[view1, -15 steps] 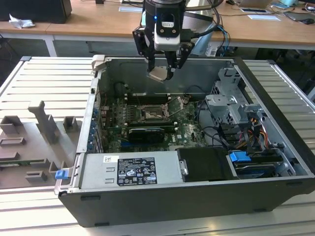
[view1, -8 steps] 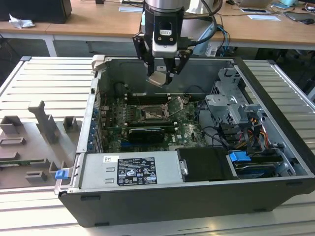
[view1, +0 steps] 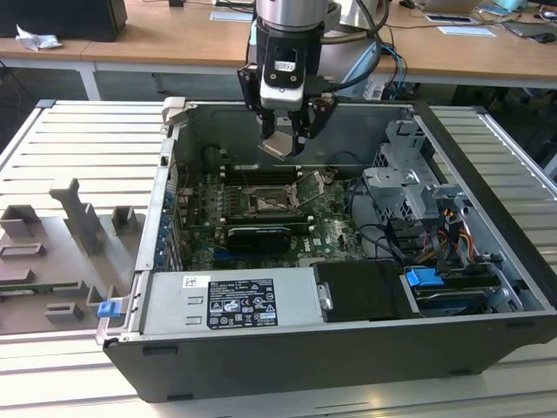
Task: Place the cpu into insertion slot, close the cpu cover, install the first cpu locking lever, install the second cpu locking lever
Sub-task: 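Place the cpu into insertion slot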
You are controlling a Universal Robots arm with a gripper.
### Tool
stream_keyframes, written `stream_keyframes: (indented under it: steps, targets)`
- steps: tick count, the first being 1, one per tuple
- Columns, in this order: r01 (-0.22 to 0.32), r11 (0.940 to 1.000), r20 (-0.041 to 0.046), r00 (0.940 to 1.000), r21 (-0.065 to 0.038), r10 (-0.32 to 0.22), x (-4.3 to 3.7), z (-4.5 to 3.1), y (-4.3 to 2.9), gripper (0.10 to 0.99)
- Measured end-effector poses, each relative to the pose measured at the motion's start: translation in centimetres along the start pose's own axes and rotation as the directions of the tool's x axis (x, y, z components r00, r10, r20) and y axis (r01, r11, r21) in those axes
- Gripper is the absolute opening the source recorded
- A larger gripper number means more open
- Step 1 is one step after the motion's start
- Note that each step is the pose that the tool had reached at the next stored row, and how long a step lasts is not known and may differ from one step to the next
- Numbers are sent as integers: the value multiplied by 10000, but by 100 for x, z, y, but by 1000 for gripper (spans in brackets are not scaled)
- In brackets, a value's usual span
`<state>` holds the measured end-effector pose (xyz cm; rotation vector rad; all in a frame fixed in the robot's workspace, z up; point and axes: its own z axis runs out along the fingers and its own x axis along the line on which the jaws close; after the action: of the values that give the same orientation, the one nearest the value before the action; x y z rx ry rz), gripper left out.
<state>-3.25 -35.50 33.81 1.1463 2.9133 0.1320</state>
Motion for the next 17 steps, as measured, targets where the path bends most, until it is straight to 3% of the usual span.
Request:
stream_keyframes:
  steps: [2, 4, 8, 11, 12, 13, 15, 17]
  targets:
    - [-748, 9972, 60, 9972, -20, 748, -1, 41, -3, 545]
    - [-1119, 9937, 90, 9937, -32, 1119, -1, 62, -5, 545]
    - [-2005, 9797, 159, 9796, -64, 2006, -3, 111, -9, 545]
    - [-2871, 9579, 225, 9576, -101, 2872, -4, 159, -13, 545]
    - [-3022, 9532, 236, 9529, -109, 3024, -4, 167, -14, 545]
    - [-3321, 9431, 258, 9428, -124, 3324, -4, 184, -15, 545]
    - [-3647, 9310, 281, 9306, -143, 3650, -5, 203, -16, 545]
    - [-4046, 9143, 310, 9138, -165, 4049, -5, 228, -18, 545]
